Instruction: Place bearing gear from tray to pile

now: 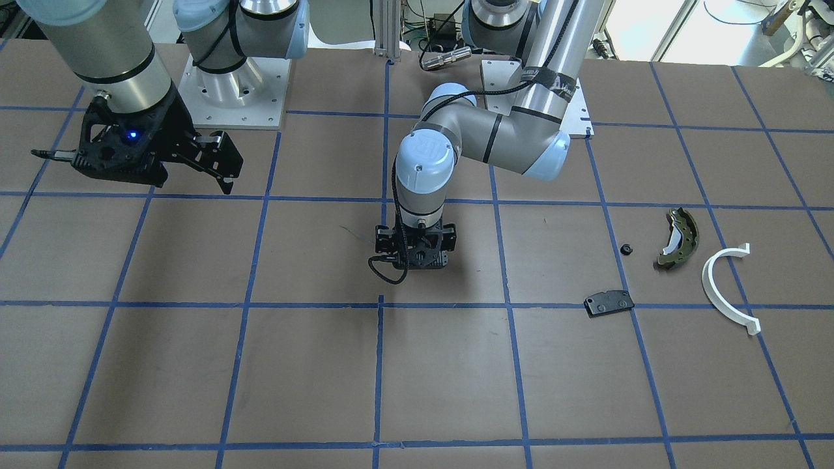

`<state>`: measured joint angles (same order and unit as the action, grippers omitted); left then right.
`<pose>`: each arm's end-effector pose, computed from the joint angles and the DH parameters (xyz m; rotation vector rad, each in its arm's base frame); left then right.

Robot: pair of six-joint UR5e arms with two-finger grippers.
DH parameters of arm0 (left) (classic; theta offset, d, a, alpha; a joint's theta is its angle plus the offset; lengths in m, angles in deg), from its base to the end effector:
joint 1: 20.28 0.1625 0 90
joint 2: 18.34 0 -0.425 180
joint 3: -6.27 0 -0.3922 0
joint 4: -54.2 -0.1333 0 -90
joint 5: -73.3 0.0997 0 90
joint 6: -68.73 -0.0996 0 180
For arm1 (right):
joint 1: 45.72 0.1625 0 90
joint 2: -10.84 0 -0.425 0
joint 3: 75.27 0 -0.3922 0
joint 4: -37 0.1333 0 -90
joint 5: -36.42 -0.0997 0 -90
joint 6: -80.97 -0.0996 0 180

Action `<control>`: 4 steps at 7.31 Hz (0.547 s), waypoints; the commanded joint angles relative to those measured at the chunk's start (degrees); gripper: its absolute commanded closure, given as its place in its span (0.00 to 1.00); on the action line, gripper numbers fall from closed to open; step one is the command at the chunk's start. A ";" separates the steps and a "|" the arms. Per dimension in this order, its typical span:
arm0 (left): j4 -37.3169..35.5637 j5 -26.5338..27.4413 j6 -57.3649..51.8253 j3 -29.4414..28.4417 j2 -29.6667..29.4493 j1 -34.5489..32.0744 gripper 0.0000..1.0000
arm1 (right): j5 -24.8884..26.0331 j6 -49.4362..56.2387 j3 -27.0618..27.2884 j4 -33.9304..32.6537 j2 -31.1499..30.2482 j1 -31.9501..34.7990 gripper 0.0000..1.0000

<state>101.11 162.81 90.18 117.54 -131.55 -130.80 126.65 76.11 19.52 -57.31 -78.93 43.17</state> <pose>-0.3165 -0.4630 0.1763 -0.0257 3.1405 0.0404 0.1234 -0.4933 0.4524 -0.1633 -3.1329 -0.0192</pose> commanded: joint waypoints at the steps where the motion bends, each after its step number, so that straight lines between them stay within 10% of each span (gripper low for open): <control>1: -0.16 0.05 -1.86 0.18 -0.34 -0.13 0.32 | 0.21 -0.33 -0.40 0.97 -0.50 0.15 0.00; 4: -0.16 -0.12 -0.98 0.61 -0.34 -0.22 0.36 | -0.05 -0.15 -0.13 1.05 -0.41 0.15 0.00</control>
<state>100.96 162.76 88.77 117.86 -131.88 -131.00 126.91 75.89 19.35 -56.23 -79.36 43.31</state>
